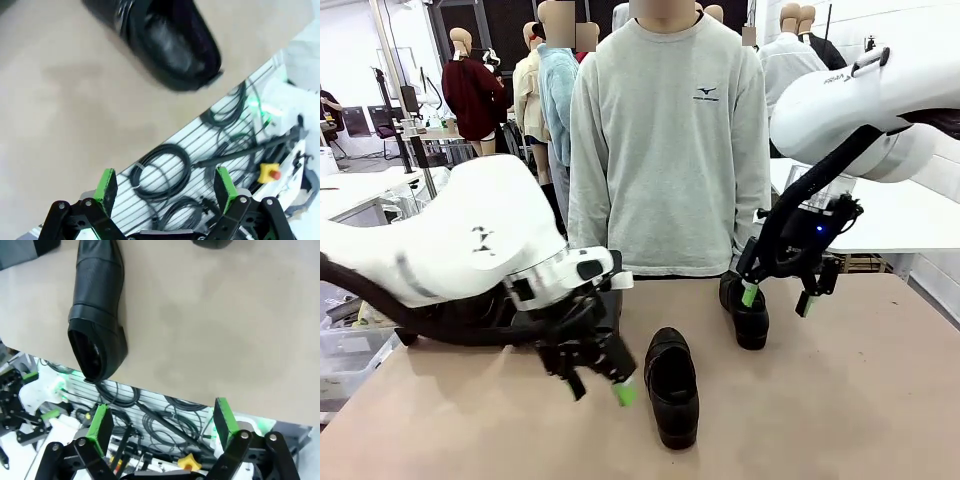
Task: Organize the shoes by placing them on the stand.
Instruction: Place the Shoe from the middle of the table onto the Shoes Stand.
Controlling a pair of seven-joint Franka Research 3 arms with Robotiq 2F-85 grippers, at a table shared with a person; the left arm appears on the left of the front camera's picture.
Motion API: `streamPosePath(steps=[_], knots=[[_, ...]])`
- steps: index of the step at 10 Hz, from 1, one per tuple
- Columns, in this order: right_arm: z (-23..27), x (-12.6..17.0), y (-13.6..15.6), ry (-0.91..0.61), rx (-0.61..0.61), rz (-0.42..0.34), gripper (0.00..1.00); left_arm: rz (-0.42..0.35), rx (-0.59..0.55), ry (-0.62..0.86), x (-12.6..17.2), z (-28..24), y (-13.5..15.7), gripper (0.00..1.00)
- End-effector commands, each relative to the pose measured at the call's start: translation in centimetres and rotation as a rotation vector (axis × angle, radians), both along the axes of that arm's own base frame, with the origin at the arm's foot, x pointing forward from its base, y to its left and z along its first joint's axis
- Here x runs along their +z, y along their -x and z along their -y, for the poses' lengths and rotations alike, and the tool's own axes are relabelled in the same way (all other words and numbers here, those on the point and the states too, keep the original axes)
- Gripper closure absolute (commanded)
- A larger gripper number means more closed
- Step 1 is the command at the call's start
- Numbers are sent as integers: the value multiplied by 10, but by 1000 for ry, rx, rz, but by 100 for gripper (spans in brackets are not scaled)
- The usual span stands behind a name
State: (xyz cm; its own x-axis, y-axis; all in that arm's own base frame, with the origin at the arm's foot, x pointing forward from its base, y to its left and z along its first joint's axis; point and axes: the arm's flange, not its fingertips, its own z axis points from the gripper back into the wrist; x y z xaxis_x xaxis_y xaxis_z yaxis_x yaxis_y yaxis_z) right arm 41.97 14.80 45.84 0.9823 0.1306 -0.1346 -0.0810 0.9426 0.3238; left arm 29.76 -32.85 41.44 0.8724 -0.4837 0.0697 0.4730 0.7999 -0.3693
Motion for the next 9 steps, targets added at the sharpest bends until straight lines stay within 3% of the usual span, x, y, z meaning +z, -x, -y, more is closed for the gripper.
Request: streamPosePath(steps=[1,2,3,4,5,8,9], knots=[[7,-22,-10,-145,-9,24,0,104,169,104,-8,20,-29,0],[0,0,0,0,0,0,0,245,200,66,-9,23,-40,0],[0,0,0,0,0,0,0,28,70,51,0,10,-16,0],[0,0,0,0,0,0,0,28,70,51,0,10,-16,0],[0,0,0,0,0,0,0,115,139,90,-2,16,-35,0],[0,0,0,0,0,0,0,150,310,43,1,46,-47,0],[0,0,0,0,0,0,0,170,428,10,-7,48,-53,0]])
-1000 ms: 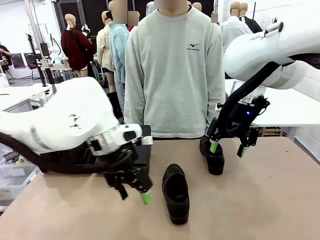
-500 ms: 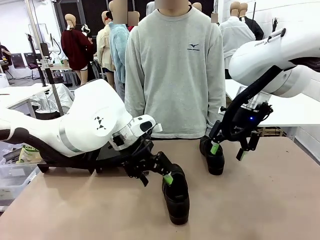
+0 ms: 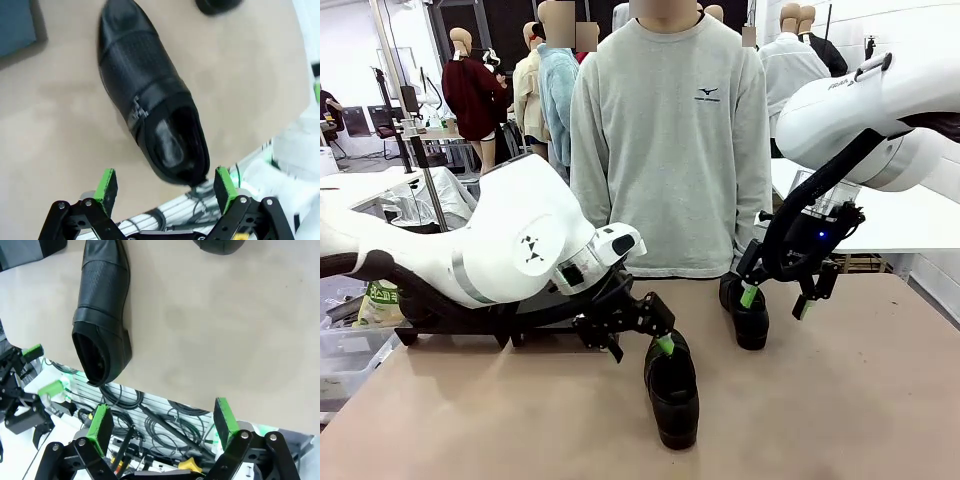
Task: Organize the shoes by placing them on the stand.
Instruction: Place the Shoe from the middle of the table onto the Shoes Stand.
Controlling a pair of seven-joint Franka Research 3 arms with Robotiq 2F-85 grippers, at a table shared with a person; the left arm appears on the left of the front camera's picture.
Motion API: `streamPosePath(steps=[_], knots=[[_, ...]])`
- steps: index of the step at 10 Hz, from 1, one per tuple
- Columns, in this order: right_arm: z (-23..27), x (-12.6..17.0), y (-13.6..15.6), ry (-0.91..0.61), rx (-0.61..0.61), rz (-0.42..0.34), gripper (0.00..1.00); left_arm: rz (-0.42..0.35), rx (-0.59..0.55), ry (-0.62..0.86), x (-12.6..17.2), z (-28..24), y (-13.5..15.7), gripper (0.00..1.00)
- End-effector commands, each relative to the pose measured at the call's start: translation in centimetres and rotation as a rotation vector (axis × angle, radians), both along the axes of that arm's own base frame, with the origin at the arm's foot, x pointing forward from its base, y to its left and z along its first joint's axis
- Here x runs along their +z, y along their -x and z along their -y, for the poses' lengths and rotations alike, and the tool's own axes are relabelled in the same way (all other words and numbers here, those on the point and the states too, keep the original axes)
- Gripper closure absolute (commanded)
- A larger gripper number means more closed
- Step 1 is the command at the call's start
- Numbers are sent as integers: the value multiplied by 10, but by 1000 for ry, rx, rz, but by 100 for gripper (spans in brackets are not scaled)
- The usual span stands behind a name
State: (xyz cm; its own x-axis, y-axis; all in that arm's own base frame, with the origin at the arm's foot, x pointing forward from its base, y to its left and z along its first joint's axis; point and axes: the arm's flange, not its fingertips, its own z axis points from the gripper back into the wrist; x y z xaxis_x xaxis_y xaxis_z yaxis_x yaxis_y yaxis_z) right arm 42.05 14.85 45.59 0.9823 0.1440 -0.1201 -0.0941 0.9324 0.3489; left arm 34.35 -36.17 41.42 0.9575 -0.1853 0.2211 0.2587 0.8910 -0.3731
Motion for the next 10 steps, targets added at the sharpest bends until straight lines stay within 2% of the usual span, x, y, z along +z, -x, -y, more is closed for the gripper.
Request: streamPosePath(steps=[1,3,5,8,10], knots=[[0,3,1,28,-10,-11,0,-41,189,-77,-16,16,-14,0],[0,3,1,28,-10,-11,0,-147,228,-154,-33,22,-21,0],[0,3,1,28,-10,-11,0,-185,243,-171,-42,28,-22,0],[0,3,1,28,-10,-11,0,-182,219,-193,-49,37,-23,0],[0,3,1,28,-10,-11,0,-198,258,-252,-63,34,-26,0]])
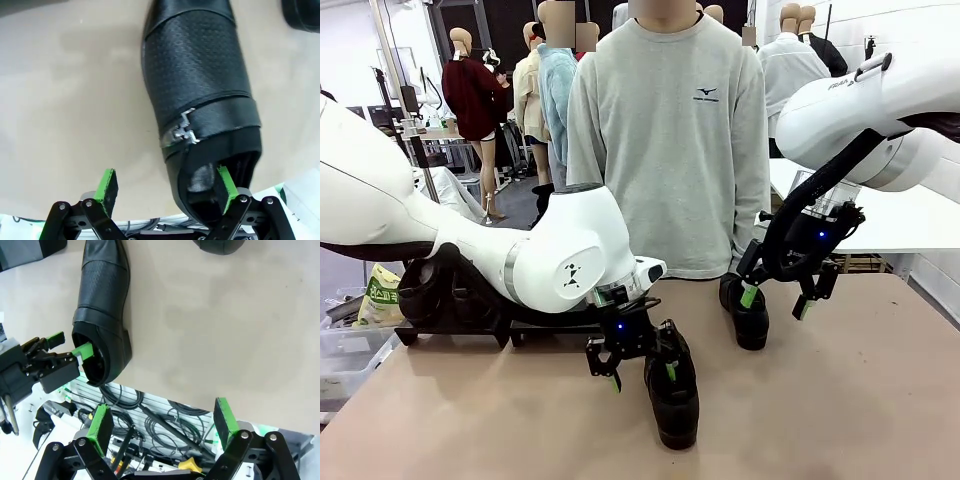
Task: Organize the shoes by placing them on the stand.
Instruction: Place the Shoe from the middle of the table onto the Shoes Stand.
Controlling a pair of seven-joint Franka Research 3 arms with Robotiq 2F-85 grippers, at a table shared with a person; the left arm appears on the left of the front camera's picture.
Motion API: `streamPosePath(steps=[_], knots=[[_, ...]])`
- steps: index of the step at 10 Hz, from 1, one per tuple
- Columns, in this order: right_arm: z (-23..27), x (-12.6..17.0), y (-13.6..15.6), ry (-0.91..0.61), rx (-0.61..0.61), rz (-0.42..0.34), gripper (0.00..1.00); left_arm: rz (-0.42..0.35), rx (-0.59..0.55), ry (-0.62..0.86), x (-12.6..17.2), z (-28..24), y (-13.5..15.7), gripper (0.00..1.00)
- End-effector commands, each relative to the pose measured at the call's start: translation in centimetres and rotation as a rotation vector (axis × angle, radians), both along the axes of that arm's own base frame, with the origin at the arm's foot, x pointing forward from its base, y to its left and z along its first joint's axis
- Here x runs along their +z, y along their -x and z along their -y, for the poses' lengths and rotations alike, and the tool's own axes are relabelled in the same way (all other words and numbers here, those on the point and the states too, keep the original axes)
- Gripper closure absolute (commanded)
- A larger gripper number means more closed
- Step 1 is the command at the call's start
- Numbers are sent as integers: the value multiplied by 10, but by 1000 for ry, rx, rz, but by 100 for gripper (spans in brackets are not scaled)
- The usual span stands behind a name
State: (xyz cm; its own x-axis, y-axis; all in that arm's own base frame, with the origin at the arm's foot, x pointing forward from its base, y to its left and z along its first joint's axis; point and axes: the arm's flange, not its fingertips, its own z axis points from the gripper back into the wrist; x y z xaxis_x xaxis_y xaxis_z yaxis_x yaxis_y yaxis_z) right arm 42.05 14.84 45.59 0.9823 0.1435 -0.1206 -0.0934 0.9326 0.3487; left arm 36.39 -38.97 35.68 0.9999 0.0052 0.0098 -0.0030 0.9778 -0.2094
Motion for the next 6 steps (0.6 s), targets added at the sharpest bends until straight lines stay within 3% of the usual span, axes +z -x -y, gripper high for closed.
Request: streamPosePath(steps=[1,2,3,6], knots=[[0,3,1,28,-10,-10,0,-11,34,-43,-9,7,-5,0],[0,3,1,28,-10,-10,0,-14,13,-32,-8,9,-2,2],[0,3,1,28,-10,-10,0,-19,-42,-27,-8,11,0,14],[0,3,1,28,-10,-10,0,-71,-66,-26,-14,12,1,67]])
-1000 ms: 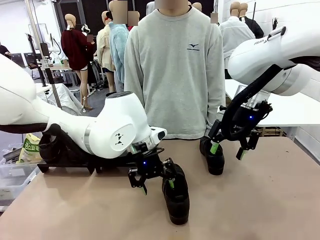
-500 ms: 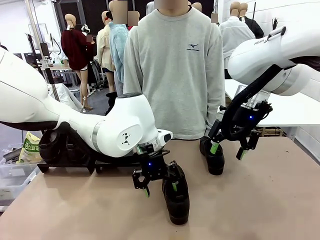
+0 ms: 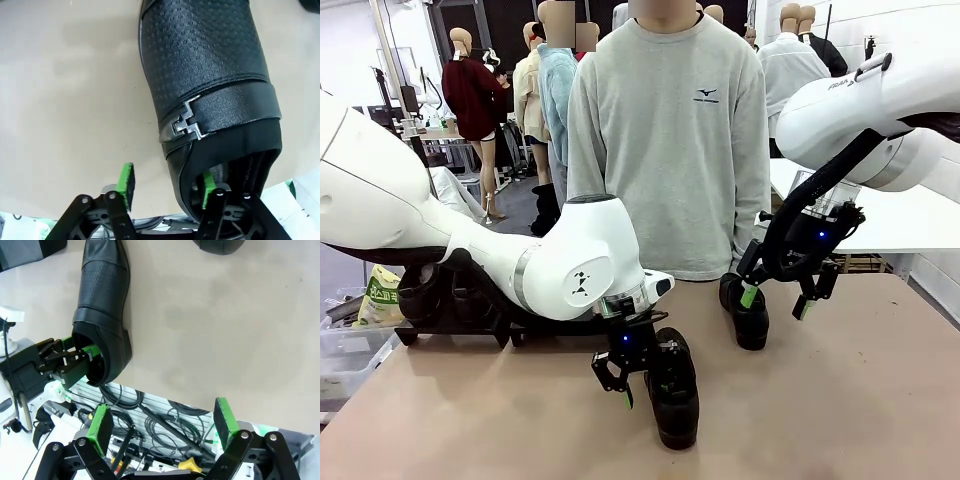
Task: Organize the shoes by placing them on the stand.
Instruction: Place the Shoe from the middle of the table onto the Shoes Stand.
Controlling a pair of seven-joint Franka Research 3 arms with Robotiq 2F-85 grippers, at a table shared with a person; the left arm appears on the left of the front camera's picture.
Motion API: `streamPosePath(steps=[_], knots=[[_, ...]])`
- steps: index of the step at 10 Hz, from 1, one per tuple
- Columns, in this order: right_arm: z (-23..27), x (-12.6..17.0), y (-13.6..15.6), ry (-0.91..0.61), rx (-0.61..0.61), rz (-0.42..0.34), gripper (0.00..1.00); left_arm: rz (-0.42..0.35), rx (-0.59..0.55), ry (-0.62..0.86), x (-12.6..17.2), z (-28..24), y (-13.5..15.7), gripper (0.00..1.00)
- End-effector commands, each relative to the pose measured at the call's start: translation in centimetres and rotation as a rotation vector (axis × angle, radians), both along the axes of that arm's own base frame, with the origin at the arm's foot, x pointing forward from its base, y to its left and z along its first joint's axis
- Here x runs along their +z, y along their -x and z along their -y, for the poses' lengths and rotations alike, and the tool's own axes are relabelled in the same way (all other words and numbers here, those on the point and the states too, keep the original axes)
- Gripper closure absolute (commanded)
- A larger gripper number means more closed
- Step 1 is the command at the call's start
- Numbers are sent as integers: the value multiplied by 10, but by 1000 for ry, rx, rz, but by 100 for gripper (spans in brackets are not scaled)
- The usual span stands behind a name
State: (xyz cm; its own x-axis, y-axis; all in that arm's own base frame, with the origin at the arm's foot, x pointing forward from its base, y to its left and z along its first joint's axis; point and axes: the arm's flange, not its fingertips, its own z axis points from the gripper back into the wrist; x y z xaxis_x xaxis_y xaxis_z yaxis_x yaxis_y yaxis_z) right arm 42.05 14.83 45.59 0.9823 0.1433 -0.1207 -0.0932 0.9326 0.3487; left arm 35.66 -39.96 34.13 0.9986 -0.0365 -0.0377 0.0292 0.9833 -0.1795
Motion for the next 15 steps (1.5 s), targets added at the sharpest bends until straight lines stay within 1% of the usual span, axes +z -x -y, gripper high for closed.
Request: streamPosePath(steps=[1,2,6,7,8,9,10,11,12,13,14,15], knots=[[0,3,1,27,-9,-10,0,-34,-28,13,3,2,-6,85],[0,3,1,27,-9,-10,0,-27,-29,21,5,2,-5,100],[0,3,1,27,-9,-10,0,-33,-29,27,4,0,-6,100],[0,3,1,27,-9,-10,0,-63,-30,44,4,0,-6,100],[0,3,1,27,-9,-10,0,-68,-29,50,4,0,-6,100],[0,3,1,27,-9,-10,0,-68,-30,54,3,-1,-6,100],[0,3,1,27,-9,-10,0,-52,-51,80,8,-3,-4,100],[0,3,1,27,-9,-10,0,-6,-71,132,25,-10,0,100],[0,3,1,27,-9,-10,0,50,-108,163,50,-22,8,100],[0,3,1,27,-9,-10,0,152,-141,165,78,-39,16,100],[0,3,1,27,-9,-10,0,270,-152,163,108,-59,24,100],[0,3,1,27,-9,-10,0,342,-144,134,128,-84,24,100]])
